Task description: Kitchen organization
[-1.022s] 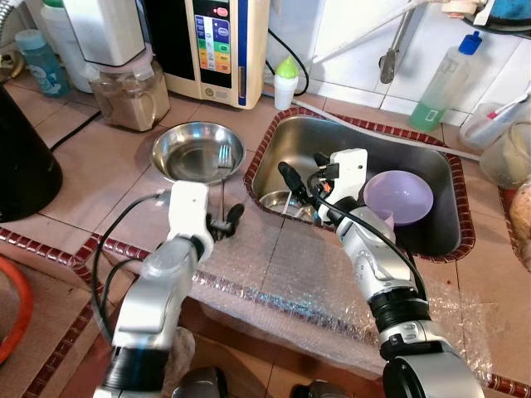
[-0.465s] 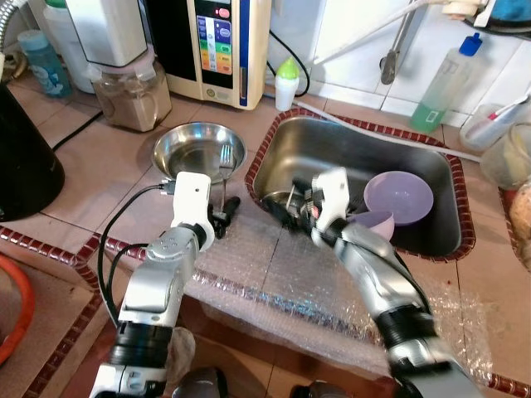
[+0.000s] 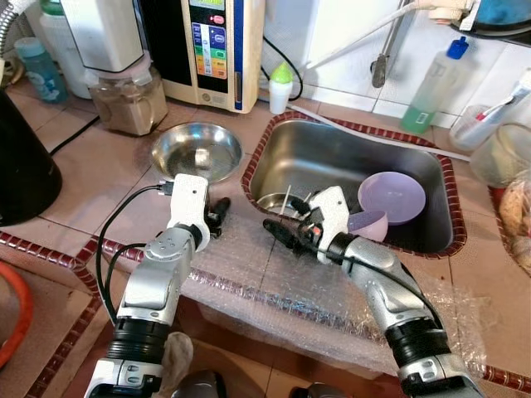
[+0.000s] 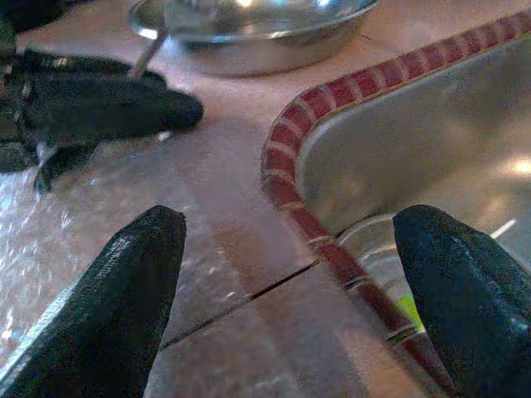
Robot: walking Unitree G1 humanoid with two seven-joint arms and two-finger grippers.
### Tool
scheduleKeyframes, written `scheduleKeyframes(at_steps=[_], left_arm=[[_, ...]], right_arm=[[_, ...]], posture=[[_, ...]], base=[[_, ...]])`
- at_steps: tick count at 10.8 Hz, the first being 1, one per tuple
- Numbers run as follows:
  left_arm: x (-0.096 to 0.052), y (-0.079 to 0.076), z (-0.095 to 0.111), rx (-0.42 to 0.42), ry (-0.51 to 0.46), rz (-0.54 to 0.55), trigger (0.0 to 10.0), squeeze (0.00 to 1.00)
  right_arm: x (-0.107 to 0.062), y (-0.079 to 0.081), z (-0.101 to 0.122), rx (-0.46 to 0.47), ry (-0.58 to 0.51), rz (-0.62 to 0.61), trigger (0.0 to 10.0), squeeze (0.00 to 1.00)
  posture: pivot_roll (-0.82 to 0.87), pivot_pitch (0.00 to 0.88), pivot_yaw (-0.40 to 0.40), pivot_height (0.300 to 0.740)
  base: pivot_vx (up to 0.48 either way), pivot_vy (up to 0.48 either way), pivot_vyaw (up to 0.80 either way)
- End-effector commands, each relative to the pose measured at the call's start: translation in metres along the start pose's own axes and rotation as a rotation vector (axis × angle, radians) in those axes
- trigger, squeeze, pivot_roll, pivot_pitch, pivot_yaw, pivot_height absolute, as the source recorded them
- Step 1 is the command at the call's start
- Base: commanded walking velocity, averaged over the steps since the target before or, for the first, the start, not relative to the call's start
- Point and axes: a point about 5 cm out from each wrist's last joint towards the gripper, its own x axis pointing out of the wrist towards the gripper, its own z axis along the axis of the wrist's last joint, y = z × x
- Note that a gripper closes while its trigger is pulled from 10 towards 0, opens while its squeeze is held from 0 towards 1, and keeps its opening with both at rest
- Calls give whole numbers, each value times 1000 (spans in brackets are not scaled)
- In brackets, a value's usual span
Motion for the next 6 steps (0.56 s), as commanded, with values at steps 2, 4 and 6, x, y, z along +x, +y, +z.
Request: scheduleKeyframes(at_steps=[2, 4, 6], left_arm=[[0, 2, -18, -13, 74, 4, 0, 0], [-1, 2, -20, -19, 53, -17, 0, 0], [-1, 4, -20, -19, 29, -25, 0, 0]], right_arm=[[0, 1, 5, -5, -13, 9, 10000, 0], [-1, 2, 8, -11, -24, 25, 10000, 0], [-3, 0, 14, -21, -65, 20, 10000, 0]], posture=[[-49, 24, -25, 740], [-65, 6, -12, 740], [-74, 0, -7, 740]], base=[[0, 0, 0], [0, 0, 0], [0, 0, 0]])
